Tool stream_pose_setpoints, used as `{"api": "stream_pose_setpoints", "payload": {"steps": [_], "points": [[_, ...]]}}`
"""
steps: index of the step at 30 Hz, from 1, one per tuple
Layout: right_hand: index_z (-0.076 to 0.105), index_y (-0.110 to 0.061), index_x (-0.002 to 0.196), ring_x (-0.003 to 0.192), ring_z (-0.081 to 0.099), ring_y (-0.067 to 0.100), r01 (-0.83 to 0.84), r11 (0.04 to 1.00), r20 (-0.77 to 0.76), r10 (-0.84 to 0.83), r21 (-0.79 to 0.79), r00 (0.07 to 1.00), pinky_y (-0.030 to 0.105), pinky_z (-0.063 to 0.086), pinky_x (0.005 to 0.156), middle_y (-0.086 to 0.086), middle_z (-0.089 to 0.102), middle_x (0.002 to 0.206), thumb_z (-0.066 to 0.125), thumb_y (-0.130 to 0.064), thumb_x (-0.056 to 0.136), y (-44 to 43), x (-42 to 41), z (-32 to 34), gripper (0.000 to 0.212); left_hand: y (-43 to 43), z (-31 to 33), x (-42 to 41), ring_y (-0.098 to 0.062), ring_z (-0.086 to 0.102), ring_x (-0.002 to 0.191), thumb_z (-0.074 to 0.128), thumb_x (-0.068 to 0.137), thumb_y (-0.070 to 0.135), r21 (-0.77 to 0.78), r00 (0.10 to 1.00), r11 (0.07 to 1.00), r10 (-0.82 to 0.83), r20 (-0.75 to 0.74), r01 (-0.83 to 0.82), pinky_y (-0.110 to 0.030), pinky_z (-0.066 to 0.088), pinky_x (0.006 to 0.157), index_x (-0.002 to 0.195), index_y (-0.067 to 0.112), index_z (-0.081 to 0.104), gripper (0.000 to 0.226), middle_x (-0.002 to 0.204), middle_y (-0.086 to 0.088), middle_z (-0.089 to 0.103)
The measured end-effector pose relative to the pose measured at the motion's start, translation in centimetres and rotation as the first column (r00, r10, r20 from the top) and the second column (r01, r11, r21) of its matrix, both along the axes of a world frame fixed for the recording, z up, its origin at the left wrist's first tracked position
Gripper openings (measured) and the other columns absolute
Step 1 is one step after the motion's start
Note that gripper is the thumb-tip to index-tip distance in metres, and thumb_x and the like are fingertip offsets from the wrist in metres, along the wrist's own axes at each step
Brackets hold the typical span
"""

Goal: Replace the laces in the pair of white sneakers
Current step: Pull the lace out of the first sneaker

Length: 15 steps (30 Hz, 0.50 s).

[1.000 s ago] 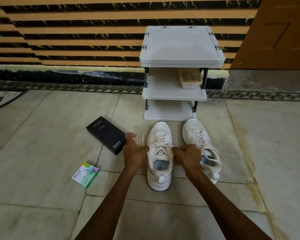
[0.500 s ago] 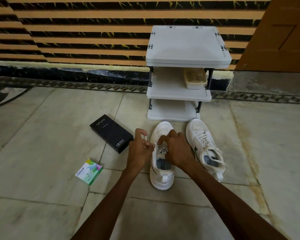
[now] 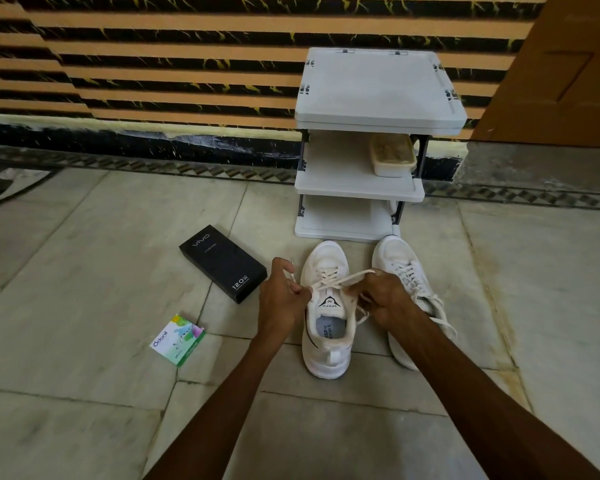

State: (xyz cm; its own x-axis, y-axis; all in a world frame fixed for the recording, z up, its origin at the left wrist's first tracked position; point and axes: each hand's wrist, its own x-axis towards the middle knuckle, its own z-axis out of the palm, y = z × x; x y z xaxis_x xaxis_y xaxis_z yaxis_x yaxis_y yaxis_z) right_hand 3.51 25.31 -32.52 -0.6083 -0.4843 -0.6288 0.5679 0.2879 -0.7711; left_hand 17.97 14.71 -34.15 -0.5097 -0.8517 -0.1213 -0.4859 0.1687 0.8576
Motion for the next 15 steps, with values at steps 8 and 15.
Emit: {"api": "stream_pose_setpoints", "payload": {"steps": [8, 15], "points": [[0.069, -0.020, 0.072, 0.092, 0.072, 0.027, -0.184, 0.934, -0.298, 0.089, -0.306, 0.950, 0.044, 0.058, 0.081, 0.009, 0.075, 0.094, 0.073, -0.004, 0.075, -1.6, 1.5, 0.0, 0.016, 0.0, 0.4, -0.3, -0.013, 0.067, 0.072, 0.079, 0.079, 0.015, -0.005, 0.998, 0.998, -0.059, 0.025, 0.059, -0.030, 0.057, 0.069, 0.105, 0.023, 0.050, 0.039, 0.071, 0.002, 0.068], [0.052, -0.032, 0.088, 0.073, 0.061, 0.010, -0.422, 0.846, -0.869, 0.444, 0.325, 0.221, 0.025, 0.051, 0.065, -0.010, 0.064, 0.083, 0.064, -0.021, 0.082, -2.0, 0.8, -1.4, 0.018, 0.1, 0.6, -0.3, -0.010, 0.063, 0.070, 0.076, 0.082, 0.013, -0.039, 0.998, 0.999, -0.034, 0.055, 0.036, -0.022, 0.050, 0.061, 0.100, 0.024, 0.053, 0.031, 0.070, 0.005, 0.062]]}}
